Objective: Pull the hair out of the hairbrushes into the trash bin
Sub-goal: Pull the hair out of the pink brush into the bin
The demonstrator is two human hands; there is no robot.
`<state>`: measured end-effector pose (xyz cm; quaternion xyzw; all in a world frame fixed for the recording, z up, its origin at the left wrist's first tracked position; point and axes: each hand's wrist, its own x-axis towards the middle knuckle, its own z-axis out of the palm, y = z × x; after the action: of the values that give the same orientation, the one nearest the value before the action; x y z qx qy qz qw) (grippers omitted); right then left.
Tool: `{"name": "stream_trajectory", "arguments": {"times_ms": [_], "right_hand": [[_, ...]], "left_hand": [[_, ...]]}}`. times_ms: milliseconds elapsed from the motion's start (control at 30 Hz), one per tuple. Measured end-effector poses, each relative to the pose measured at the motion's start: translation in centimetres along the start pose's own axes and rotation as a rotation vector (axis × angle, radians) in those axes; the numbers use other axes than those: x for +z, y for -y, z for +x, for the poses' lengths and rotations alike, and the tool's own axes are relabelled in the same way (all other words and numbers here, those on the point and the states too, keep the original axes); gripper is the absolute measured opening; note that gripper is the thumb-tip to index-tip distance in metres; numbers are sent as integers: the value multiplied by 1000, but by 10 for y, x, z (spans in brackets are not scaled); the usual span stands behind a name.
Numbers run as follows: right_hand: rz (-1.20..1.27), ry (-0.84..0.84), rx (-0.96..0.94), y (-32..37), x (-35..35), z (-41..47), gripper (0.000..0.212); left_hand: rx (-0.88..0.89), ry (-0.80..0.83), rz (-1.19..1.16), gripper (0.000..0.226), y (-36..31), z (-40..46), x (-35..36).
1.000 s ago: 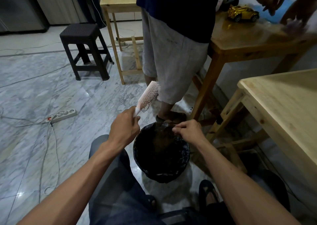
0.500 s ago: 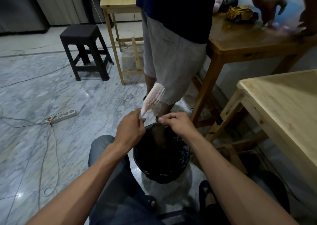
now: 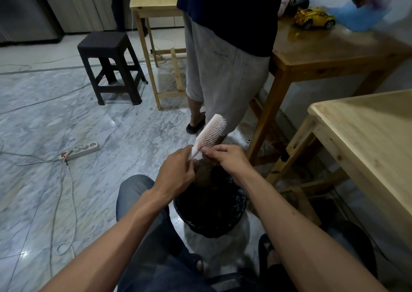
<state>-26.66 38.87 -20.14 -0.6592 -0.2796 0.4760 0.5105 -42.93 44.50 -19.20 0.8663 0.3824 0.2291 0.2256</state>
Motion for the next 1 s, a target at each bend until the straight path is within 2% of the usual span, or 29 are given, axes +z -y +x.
{"name": "stream_trajectory", "arguments": {"times_ms": [67, 267, 367, 400, 467, 533, 567, 633, 733, 833, 933, 1000], "right_hand": [[-30, -82, 15, -1, -2, 2, 15], [-44, -219, 73, -6, -34, -3, 15], [-176, -182, 121, -16, -40, -2, 6], [-272, -127, 131, -19, -40, -1, 10], [-527, 18, 156, -20, -36, -1, 32], [-675, 99, 203, -17, -33, 3, 68], [-676, 106, 202, -14, -30, 6, 81], [-586, 61, 119, -9, -26, 13, 94], [-174, -68, 52, -2, -22, 21, 82], [146, -99, 37, 12, -25, 23, 39], [191, -231, -8, 16, -25, 23, 17], [118, -298, 4, 13, -23, 20, 17]], "left_hand": [[-46, -29, 22, 15, 1, 3, -3], [-163, -105, 70, 7, 17, 9, -15], [-163, -114, 79, 8, 20, 9, -16], [-155, -110, 79, 7, 19, 9, -15], [-136, -98, 79, 8, 17, 8, -12], [-117, -83, 78, 10, 14, 7, -10], [-106, -73, 80, 11, 12, 6, -8], [-80, -59, 103, 14, 10, 5, -7], [-34, -60, 135, 18, 9, 4, -8], [32, -45, 134, 19, 8, 2, -8], [93, -31, 104, 25, 8, -1, -6], [109, -24, 156, 25, 9, -3, -6]]}}
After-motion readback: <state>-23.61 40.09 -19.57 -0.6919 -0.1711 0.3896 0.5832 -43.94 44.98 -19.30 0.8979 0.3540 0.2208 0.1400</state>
